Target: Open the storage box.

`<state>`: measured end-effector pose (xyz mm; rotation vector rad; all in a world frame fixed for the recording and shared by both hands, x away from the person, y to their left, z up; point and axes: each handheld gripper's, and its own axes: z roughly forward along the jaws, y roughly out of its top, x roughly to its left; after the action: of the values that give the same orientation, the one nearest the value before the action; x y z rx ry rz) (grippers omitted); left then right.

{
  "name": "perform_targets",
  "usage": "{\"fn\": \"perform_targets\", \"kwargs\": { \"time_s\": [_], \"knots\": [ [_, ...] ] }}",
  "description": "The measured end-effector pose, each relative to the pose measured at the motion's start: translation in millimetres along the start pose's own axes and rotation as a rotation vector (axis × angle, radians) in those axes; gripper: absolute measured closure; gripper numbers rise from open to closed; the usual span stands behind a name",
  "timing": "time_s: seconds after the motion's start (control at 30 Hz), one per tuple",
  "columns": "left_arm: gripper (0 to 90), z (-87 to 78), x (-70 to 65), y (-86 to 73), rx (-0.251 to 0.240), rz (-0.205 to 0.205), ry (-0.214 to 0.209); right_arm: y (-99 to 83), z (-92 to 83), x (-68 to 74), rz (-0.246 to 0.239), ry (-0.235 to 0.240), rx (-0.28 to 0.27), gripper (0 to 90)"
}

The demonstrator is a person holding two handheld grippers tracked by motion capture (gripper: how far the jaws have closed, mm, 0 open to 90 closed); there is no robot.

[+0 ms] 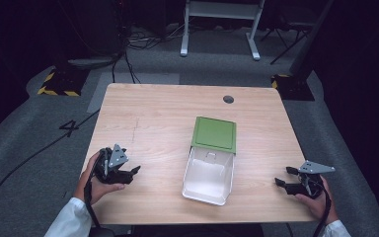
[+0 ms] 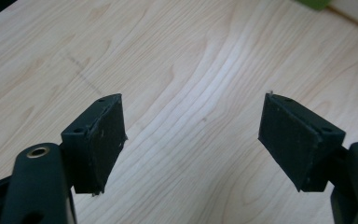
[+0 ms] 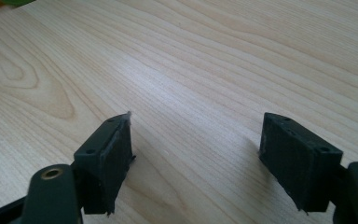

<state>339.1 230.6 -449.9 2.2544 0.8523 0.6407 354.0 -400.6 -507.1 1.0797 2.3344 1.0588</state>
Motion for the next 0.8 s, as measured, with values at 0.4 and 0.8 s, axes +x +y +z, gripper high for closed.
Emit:
{"fn": "perform_targets", "kwargs": {
  "time_s": [0.4, 0.8],
  "knots": [
    [19.9, 4.7, 7.7, -32.6, 0.028, -0.075, -0.004, 0.0, 0.0, -0.1, 0.001, 0.001, 0.000, 25.6],
    [18.4, 5.5, 13.6, -59.7, 0.009, -0.156, -0.045, 0.0, -0.1, -0.1, 0.001, 0.001, 0.000, 25.6]
  ]
}}
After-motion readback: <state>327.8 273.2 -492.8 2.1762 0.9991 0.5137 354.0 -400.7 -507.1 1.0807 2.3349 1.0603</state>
